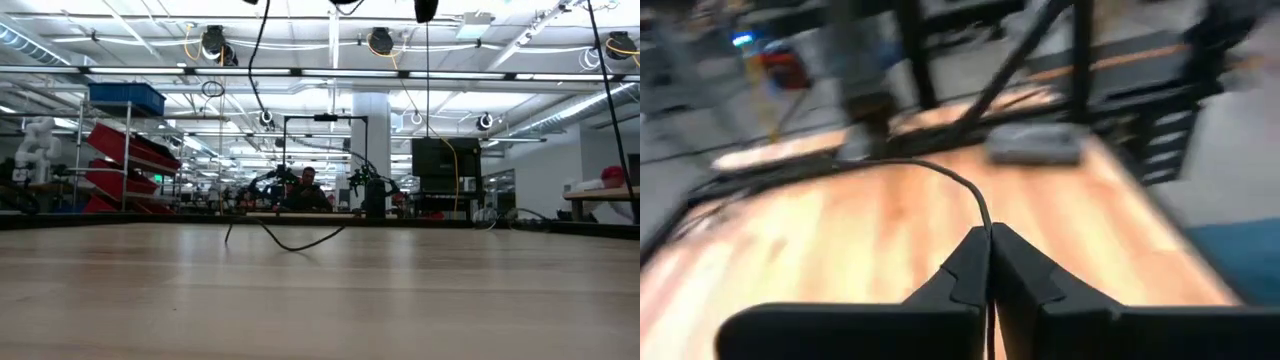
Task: Coil cords
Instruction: Uncoil the black wire from the black spool
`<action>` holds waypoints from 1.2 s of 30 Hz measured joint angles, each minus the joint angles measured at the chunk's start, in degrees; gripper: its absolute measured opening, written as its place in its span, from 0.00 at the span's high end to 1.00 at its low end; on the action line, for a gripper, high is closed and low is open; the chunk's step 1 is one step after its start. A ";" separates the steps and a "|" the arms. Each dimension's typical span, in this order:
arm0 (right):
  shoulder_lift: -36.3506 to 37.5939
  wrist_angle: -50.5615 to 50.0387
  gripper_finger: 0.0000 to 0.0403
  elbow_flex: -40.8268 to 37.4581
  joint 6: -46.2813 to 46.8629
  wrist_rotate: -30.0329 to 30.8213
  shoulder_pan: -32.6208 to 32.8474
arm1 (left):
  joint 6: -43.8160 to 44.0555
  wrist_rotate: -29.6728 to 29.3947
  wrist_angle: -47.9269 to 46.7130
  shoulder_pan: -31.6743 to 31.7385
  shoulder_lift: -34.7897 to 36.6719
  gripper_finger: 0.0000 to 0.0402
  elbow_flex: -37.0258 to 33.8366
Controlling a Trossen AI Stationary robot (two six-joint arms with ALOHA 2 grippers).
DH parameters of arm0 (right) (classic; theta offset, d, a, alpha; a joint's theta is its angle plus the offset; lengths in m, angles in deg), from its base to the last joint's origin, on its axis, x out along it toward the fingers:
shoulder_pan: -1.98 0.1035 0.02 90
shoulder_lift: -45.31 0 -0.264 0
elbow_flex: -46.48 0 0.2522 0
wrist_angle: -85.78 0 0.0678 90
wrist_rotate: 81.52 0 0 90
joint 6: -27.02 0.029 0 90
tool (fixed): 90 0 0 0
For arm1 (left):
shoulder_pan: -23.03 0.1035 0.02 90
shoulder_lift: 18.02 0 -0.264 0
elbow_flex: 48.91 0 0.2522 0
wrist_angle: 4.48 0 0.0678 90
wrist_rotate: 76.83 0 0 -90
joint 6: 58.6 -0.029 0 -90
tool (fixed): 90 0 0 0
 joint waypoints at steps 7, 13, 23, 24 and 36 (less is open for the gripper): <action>5.24 -3.98 1.00 0.00 -0.25 0.00 2.23 | -0.04 -15.46 -7.16 -0.01 0.38 0.79 0.00; 9.68 -8.87 1.00 0.00 0.24 0.08 3.57 | 0.48 -16.06 -13.70 -0.11 0.38 0.72 0.00; 11.69 -10.98 1.00 0.00 0.44 0.19 5.63 | 1.42 -19.59 -11.38 0.55 0.38 0.72 0.00; 11.59 -10.94 1.00 0.00 0.44 0.20 5.63 | 1.42 -19.63 -9.95 0.71 0.38 0.72 0.00; 11.47 -11.17 1.00 0.00 0.26 0.31 5.61 | 5.56 -20.21 5.99 1.84 0.44 0.71 0.00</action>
